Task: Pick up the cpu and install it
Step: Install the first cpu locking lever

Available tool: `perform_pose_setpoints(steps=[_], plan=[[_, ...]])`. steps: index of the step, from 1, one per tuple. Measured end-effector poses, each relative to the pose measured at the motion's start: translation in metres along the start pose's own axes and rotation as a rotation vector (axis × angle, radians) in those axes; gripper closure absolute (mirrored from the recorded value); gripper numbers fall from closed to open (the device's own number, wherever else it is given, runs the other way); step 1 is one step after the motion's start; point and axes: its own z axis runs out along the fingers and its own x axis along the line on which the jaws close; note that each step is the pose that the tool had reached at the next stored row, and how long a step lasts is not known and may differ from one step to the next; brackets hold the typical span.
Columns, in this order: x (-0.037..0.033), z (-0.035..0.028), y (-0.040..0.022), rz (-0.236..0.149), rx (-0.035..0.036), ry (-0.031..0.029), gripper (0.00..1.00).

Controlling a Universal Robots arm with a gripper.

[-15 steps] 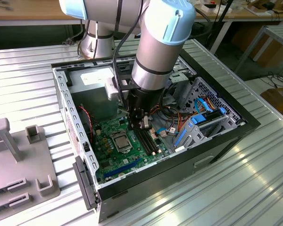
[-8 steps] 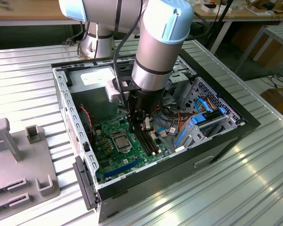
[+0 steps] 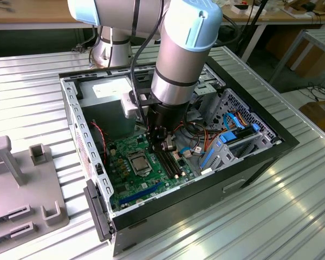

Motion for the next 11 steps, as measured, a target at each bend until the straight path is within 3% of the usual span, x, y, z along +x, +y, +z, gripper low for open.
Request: perform_pose_setpoints(steps=[6, 11], plan=[[0.0001, 0.0008, 0.0, -0.002, 0.0001, -0.0003, 0.89], [0.0053, 0.0021, -0.0007, -0.016, 0.0005, 0.0003, 0.89]])
